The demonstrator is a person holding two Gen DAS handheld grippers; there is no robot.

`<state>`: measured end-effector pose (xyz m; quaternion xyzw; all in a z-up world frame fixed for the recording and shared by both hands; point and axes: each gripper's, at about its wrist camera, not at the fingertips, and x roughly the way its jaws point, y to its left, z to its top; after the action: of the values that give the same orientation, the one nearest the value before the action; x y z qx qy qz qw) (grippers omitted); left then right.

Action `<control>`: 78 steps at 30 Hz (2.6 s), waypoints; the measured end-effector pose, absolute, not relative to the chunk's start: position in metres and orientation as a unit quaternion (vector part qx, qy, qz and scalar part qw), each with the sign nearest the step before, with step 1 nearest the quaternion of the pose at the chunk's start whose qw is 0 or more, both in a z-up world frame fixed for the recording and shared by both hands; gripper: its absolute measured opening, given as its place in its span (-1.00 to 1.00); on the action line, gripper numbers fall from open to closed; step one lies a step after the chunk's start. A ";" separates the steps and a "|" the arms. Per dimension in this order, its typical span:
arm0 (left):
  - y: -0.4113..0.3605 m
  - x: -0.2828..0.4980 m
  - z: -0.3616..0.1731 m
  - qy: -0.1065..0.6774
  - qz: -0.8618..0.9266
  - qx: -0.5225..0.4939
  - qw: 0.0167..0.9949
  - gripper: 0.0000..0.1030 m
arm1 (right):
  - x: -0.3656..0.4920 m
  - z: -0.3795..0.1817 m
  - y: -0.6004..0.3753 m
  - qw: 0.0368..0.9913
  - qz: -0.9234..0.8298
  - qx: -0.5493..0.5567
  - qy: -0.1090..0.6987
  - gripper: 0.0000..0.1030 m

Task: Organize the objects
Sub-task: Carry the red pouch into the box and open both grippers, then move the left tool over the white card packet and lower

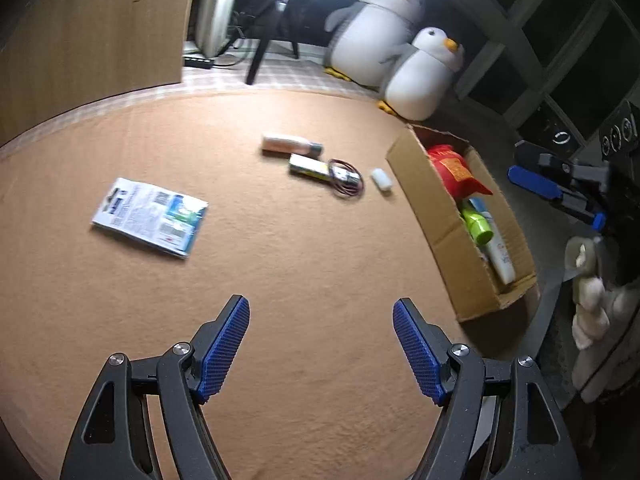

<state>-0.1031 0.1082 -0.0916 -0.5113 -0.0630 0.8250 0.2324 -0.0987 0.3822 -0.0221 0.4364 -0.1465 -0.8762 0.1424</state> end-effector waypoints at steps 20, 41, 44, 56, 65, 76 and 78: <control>0.004 -0.199 -0.119 -0.133 0.842 -0.513 0.099 0.50 | -0.058 -0.059 0.305 0.170 -0.842 0.485 -0.162 0.39; 0.075 -0.267 -0.163 0.100 0.837 -0.538 0.023 0.50 | -0.054 -0.075 0.324 0.148 -0.831 0.509 -0.172 0.39; 0.080 -0.261 -0.163 0.117 0.836 -0.536 0.031 0.50 | -0.056 -0.076 0.324 0.148 -0.829 0.510 -0.175 0.39; 0.038 -0.206 -0.159 0.097 0.841 -0.531 0.047 0.50 | -0.060 -0.075 0.306 0.172 -0.825 0.512 -0.168 0.39; 0.003 -0.185 -0.142 0.004 0.849 -0.523 0.073 0.72 | -0.058 -0.077 0.291 0.188 -0.819 0.516 -0.164 0.39; 0.014 -0.204 -0.155 0.013 0.834 -0.545 0.087 0.74 | -0.045 -0.069 0.291 0.190 -0.823 0.512 -0.158 0.40; 0.016 -0.207 -0.158 0.022 0.833 -0.546 0.085 0.74 | -0.042 -0.066 0.294 0.180 -0.827 0.510 -0.154 0.39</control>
<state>-0.2074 0.0158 -0.1577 -0.5463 0.0216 0.8330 0.0849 -0.0419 0.2944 -0.0665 0.5100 -0.1535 -0.8271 0.1797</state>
